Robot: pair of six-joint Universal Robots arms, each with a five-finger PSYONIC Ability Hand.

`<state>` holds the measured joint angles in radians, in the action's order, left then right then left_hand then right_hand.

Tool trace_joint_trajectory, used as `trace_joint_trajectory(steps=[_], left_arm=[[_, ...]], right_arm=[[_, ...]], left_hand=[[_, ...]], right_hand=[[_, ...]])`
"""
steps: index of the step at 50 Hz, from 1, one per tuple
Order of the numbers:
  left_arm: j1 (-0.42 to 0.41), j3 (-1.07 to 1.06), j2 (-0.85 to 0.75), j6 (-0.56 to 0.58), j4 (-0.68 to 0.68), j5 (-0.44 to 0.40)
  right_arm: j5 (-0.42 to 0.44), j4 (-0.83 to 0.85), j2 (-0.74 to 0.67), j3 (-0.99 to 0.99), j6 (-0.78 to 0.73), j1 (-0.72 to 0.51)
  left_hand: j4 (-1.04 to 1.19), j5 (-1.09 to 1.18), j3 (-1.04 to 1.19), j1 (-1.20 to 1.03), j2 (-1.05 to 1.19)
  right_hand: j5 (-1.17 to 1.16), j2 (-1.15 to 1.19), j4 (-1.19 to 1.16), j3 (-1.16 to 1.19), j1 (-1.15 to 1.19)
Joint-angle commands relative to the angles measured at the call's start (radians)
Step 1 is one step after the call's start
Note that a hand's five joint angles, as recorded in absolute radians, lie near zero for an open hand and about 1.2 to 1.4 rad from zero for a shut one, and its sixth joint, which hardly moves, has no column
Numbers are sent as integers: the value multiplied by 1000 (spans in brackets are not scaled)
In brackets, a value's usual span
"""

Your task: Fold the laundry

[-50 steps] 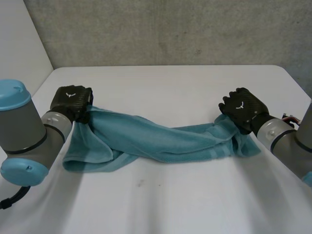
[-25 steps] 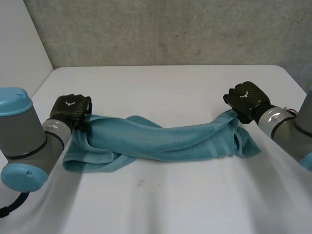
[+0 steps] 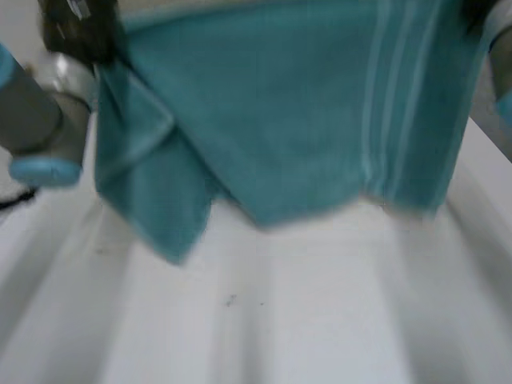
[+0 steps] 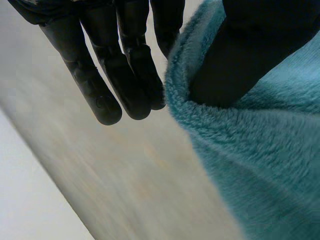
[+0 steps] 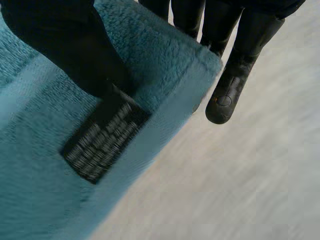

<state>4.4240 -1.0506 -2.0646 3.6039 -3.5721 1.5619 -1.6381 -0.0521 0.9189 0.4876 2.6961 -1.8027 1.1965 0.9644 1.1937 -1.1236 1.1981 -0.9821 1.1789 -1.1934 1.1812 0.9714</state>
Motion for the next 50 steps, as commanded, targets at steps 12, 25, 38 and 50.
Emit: trace_joint_trajectory(steps=[12, 25, 38, 50], left_arm=[[64, -495, 225, -215, -134, -146], [103, -664, -14, -97, -110, -161], [112, -658, -71, 6, -119, -158], [163, -666, -78, 21, -128, -157]], right_arm=[[187, 357, 428, 960, 116, 10], [192, 348, 402, 1198, 39, 13], [193, 276, 405, 1214, 36, 104], [210, 265, 403, 1221, 27, 148]], left_hand=[[200, 257, 203, -273, 198], [-195, -138, -193, 123, -197], [-710, -652, -707, 637, -711], [-698, -641, -695, 625, -700]], right_hand=[[-240, 217, -203, 215, 425], [-240, 217, -203, 215, 425], [-240, 217, -203, 215, 425], [-240, 217, -203, 215, 425]])
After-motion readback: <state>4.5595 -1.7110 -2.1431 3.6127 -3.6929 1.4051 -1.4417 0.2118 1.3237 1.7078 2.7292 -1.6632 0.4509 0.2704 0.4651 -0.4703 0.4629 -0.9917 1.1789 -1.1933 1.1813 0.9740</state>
